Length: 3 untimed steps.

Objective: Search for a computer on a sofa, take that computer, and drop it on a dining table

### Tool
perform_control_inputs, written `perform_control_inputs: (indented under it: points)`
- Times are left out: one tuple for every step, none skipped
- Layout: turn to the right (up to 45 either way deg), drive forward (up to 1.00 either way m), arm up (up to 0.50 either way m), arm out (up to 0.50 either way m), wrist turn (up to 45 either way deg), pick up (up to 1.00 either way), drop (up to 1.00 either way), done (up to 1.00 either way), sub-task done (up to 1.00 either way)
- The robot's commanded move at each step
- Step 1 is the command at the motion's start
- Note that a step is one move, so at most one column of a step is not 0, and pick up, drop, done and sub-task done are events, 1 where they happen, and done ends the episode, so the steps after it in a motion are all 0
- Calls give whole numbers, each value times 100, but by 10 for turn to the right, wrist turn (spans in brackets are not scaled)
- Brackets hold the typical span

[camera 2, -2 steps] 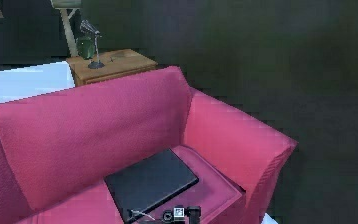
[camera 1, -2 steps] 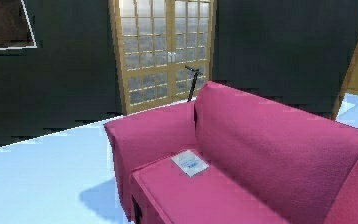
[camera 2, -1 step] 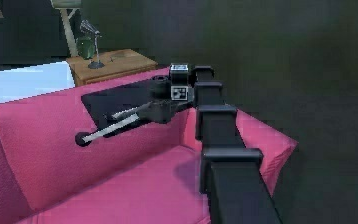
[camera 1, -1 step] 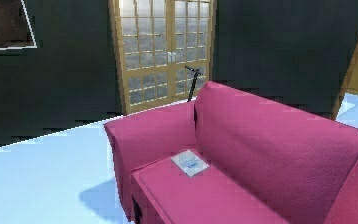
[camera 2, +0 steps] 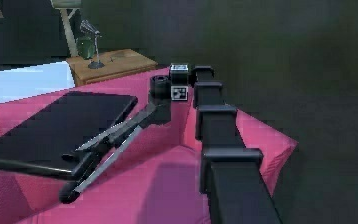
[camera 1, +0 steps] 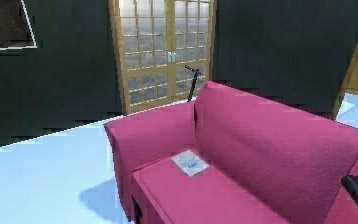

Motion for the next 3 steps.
perform_control_inputs:
  points:
    - [0,0,0,0,-150,0,0,0,0]
    - [0,0,0,-26,0,0,0,0,0]
    - [-450,0,0,0,0,0,0,0,0]
